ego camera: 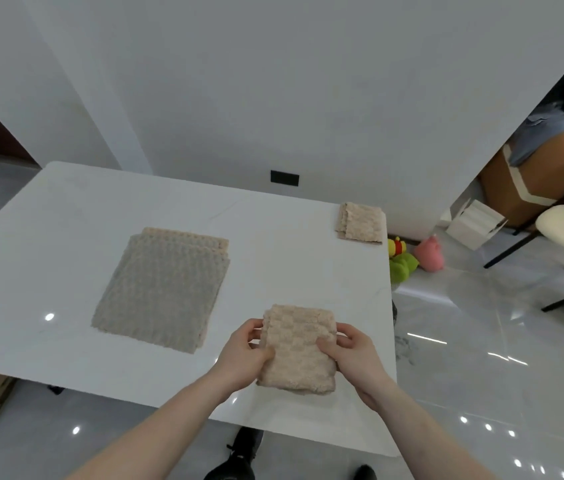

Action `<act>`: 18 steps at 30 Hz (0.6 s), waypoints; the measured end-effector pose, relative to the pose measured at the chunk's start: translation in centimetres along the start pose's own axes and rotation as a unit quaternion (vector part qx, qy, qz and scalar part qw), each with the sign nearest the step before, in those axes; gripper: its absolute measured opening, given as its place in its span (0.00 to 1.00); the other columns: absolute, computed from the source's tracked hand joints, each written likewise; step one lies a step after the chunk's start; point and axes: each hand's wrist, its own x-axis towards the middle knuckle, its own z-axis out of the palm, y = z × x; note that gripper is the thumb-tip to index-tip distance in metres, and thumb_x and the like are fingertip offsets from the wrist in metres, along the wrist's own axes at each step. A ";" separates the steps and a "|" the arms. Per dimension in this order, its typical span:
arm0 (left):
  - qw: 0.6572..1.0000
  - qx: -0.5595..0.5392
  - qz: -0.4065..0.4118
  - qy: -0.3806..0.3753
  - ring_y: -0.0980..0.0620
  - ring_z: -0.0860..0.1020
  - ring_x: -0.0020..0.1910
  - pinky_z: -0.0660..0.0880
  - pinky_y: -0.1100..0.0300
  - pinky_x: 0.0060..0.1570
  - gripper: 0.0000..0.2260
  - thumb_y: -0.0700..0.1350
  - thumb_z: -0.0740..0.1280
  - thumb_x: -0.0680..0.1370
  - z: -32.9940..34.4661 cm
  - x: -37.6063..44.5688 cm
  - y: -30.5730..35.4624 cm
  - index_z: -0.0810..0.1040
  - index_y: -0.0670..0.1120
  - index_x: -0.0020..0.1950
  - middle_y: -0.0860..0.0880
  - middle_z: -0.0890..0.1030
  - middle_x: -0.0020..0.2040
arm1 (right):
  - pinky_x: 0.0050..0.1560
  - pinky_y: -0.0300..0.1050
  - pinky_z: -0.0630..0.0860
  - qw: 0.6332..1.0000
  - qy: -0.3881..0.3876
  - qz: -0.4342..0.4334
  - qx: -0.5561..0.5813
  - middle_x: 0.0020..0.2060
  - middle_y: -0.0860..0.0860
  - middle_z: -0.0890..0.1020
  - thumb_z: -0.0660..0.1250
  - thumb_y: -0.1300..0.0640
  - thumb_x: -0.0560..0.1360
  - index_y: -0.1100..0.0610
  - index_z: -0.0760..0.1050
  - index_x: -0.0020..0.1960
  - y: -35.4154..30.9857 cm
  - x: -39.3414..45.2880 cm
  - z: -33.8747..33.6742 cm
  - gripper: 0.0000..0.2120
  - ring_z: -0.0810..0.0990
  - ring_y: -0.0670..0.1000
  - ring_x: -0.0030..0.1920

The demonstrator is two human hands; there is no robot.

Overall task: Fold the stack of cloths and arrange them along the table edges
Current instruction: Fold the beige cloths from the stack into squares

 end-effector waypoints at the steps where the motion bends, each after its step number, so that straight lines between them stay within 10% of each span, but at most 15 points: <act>1: 1.000 -0.001 0.000 0.011 0.50 0.83 0.52 0.82 0.56 0.50 0.19 0.37 0.68 0.76 1.1 -0.1 0.1 0.76 0.55 0.63 0.53 0.81 0.58 | 0.56 0.54 0.84 1.000 -0.011 -0.003 -0.004 0.50 0.52 0.89 0.71 0.63 0.78 0.56 0.78 0.62 0.0 0.3 -1.1 0.13 0.88 0.53 0.52; 13: 0.984 -0.094 -0.050 0.142 0.55 0.85 0.49 0.80 0.66 0.40 0.14 0.44 0.74 0.77 14.3 -3.5 -0.4 0.78 0.52 0.61 0.53 0.84 0.55 | 0.56 0.58 0.84 0.994 -0.085 0.014 -0.072 0.50 0.53 0.89 0.74 0.62 0.77 0.56 0.79 0.62 1.6 2.5 -13.0 0.15 0.88 0.54 0.50; 18: 0.986 -0.102 -0.076 0.107 0.55 0.84 0.52 0.82 0.54 0.54 0.15 0.48 0.73 0.77 15.6 -1.7 -0.7 0.78 0.55 0.62 0.53 0.84 0.55 | 0.56 0.57 0.84 0.995 -0.074 0.037 -0.047 0.50 0.54 0.89 0.73 0.66 0.76 0.59 0.78 0.63 2.3 4.2 -14.6 0.16 0.88 0.55 0.51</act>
